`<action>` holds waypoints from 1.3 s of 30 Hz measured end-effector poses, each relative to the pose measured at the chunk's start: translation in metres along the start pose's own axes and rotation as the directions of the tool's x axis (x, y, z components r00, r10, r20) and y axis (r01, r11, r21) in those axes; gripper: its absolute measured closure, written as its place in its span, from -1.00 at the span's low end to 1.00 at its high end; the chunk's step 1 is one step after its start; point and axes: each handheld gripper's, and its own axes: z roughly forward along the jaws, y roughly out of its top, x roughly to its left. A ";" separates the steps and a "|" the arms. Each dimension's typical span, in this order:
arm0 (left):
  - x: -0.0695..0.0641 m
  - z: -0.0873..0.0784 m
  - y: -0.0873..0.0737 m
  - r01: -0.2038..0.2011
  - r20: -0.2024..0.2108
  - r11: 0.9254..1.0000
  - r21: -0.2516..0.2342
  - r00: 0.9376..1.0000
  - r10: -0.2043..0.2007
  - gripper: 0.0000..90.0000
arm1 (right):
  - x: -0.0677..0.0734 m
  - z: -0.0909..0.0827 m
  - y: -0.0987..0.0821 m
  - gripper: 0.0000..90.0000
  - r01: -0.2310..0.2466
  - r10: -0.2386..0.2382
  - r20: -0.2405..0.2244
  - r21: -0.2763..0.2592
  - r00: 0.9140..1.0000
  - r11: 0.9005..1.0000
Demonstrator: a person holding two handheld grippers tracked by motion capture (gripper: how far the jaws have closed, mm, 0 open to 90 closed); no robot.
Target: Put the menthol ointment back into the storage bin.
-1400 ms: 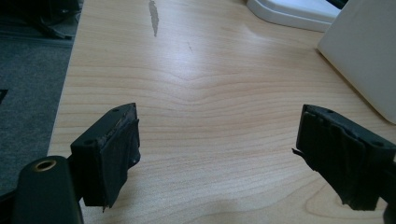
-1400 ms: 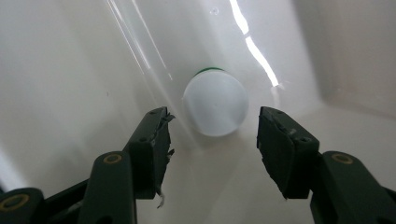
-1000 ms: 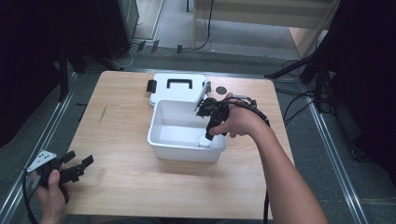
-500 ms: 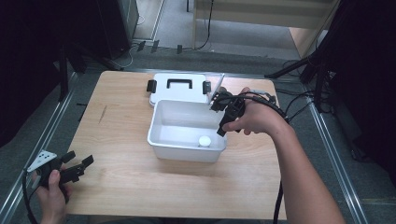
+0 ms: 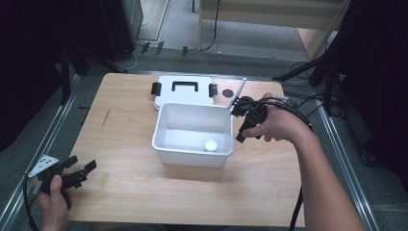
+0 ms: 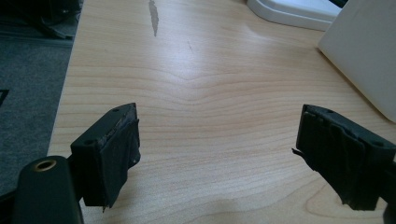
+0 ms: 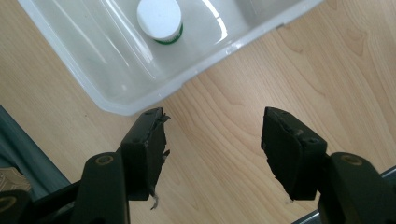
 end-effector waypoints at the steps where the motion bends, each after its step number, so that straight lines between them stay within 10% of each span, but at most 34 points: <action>1: 0.000 0.000 0.000 -0.001 0.000 1.000 0.000 1.000 0.001 -0.68 | -0.001 0.001 -0.002 -0.09 -0.001 0.001 0.000 0.001 1.000 1.000; 25: 0.000 0.000 0.000 -0.005 -0.002 1.000 0.000 1.000 0.005 -0.68 | -0.025 0.038 -0.054 -0.12 -0.126 0.123 -0.042 -0.097 0.992 0.987; 35: -0.001 0.000 0.000 -0.010 -0.004 1.000 0.002 1.000 0.010 -0.68 | -0.033 0.057 -0.079 -0.16 -0.207 0.191 -0.090 -0.221 0.977 0.953; 39: -0.001 0.000 0.000 -0.010 -0.005 1.000 0.003 1.000 0.010 -0.68 | -0.035 0.067 -0.092 -0.18 -0.242 0.230 -0.075 -0.309 0.970 0.920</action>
